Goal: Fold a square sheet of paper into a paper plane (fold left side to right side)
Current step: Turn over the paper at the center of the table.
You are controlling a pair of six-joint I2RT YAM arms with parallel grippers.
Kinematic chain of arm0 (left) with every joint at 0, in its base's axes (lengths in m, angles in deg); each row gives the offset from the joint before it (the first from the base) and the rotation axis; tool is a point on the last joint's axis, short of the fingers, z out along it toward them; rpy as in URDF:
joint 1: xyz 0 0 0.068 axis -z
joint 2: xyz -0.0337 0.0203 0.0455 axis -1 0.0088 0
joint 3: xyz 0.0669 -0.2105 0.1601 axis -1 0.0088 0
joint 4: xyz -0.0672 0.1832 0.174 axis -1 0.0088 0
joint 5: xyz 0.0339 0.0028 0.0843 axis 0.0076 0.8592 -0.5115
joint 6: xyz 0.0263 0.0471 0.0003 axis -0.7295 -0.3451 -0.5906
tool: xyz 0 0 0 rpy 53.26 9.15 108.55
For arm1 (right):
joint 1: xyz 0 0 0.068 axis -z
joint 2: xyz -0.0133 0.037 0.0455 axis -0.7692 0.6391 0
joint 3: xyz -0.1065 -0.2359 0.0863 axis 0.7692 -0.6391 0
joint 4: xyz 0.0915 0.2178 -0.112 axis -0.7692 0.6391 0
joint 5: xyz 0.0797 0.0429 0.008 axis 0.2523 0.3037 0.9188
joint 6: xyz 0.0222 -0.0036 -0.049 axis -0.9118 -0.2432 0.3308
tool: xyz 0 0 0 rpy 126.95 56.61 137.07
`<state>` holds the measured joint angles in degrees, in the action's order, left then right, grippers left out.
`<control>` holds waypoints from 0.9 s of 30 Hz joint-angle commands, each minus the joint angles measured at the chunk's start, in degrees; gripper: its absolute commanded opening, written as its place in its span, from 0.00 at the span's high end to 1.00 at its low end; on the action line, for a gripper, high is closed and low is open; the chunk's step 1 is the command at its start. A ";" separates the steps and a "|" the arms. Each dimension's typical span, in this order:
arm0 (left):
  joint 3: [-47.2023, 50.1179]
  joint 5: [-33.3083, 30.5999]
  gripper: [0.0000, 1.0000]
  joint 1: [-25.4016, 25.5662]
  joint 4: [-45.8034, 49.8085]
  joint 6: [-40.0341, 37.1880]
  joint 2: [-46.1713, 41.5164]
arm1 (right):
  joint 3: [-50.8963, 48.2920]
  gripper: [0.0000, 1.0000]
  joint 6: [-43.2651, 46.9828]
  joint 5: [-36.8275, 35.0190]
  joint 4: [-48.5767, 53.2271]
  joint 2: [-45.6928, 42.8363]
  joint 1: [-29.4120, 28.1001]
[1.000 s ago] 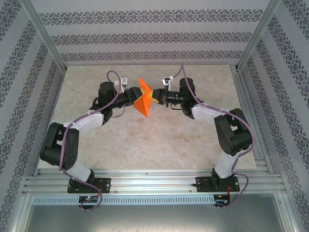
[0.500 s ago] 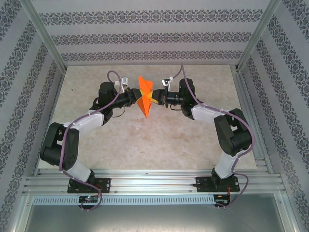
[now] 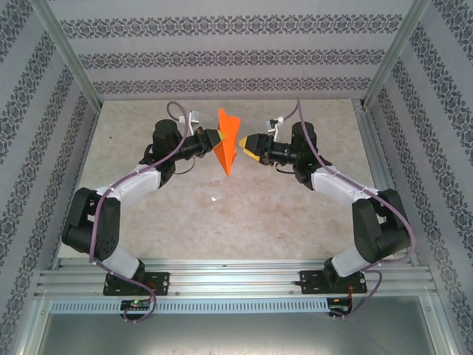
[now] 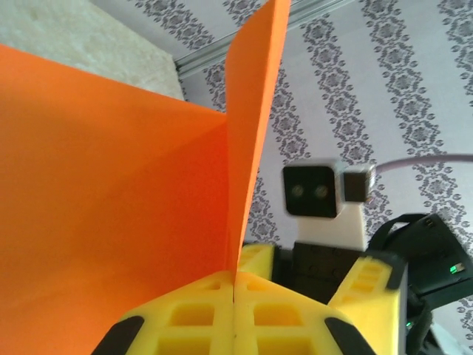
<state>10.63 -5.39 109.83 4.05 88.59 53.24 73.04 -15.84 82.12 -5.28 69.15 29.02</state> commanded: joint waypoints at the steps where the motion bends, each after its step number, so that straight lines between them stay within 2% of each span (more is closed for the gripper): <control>1: -3.13 -1.41 0.99 0.99 -3.85 1.81 -0.33 | -3.06 0.33 0.47 -0.94 -6.48 -0.67 -2.73; 5: -4.31 -1.12 0.99 1.46 -5.09 3.36 0.29 | -3.13 0.30 -0.32 -1.47 -9.50 0.62 -5.35; 8: -4.41 -1.06 0.99 1.71 -5.36 3.71 0.57 | -3.12 0.35 -3.32 -0.94 -14.40 2.74 -6.20; 11: -4.10 -1.30 0.99 1.79 -5.21 3.76 0.69 | -3.03 0.45 -5.27 -0.59 -17.15 3.78 -6.34; 19: -3.85 -1.74 0.99 1.73 -3.93 2.76 1.17 | -3.73 0.76 -4.23 -1.18 -15.16 2.77 -5.13; 21: -4.06 -2.06 0.96 1.76 -2.35 1.53 1.00 | -3.78 0.86 -2.92 -1.39 -13.21 2.19 -4.94; 23: -4.40 -2.36 0.90 1.58 -0.32 0.03 0.62 | -3.87 0.89 -0.84 -2.11 -9.73 1.29 -4.68; 27: -4.33 -2.35 0.71 -0.20 3.62 -2.61 -1.69 | -3.59 0.94 6.80 -4.48 1.80 -1.43 -3.98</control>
<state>7.68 -7.16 110.71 4.38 89.22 53.96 69.83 -16.34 80.24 -11.81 70.90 24.37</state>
